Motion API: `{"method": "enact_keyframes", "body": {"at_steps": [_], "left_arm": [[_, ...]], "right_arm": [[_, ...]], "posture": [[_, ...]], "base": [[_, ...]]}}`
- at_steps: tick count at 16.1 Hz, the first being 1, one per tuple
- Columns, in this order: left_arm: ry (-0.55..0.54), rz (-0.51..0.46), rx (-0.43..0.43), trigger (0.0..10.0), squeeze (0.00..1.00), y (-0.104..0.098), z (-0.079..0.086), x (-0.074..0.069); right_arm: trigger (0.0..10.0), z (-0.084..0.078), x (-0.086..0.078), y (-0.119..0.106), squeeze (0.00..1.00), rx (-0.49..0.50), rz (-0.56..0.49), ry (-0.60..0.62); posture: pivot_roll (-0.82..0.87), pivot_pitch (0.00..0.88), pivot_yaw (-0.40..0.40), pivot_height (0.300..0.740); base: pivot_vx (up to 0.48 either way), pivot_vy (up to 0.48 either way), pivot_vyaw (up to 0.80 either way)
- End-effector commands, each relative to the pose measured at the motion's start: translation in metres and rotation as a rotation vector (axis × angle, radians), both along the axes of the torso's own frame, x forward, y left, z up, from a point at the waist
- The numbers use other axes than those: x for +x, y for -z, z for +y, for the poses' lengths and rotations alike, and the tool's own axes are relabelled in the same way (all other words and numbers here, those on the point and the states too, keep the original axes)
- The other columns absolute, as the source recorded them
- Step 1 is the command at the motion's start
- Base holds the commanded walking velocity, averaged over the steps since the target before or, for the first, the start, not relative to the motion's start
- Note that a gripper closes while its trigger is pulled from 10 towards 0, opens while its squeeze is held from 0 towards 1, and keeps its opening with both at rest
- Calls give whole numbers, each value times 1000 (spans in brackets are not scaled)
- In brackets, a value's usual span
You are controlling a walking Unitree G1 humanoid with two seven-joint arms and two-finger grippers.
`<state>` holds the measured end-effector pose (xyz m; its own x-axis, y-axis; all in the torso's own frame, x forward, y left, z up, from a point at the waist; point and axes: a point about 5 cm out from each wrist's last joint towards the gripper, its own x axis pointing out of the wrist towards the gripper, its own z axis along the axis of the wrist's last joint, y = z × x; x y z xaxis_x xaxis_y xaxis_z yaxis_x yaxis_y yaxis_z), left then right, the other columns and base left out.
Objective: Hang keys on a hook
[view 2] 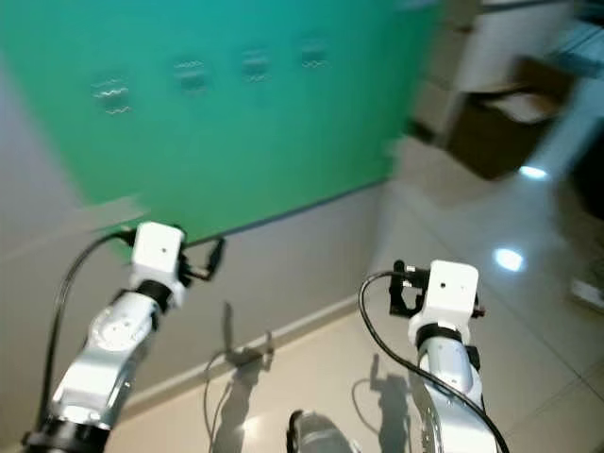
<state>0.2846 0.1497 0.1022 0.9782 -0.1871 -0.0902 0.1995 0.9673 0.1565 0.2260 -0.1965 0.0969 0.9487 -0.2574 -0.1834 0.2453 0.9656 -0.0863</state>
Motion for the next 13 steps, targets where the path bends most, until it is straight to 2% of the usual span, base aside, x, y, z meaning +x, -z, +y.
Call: {"method": "enact_keyframes", "body": {"at_steps": [1, 4, 7, 10, 12, 13], "left_arm": [[-52, -60, 32, 10000, 0, -13, 9, 6], [-20, -69, 56, 10000, 0, -11, 8, 2], [-23, -61, 15, 10000, 0, -10, 1, -4], [-39, -53, 6, 10000, 0, -5, -2, -11], [-50, -66, 32, 10000, 0, -7, 0, -14], [-48, -68, 36, 10000, 0, -8, 1, -14]], "right_arm": [[10000, 0, 9, -4, 0, -43, -22, -9], [10000, -1, 14, -3, 0, -81, -4, -31], [10000, 11, 8, -8, 0, -37, -6, -103], [10000, 9, 10, -2, 0, -53, 18, -116], [10000, 7, 16, -2, 0, -52, 34, -135], [10000, 8, 18, -6, 0, -57, 28, -150]], "posture": [[-227, 0, 21, 740], [-208, 0, -2, 740], [-208, 0, -12, 740], [-185, 0, -34, 740], [-170, 0, -61, 740], [-170, 0, -67, 740]], "base": [[0, 0, -800], [0, 0, -800], [0, 0, -800], [0, 0, -800], [0, 0, -800], [0, 0, 0]]}}
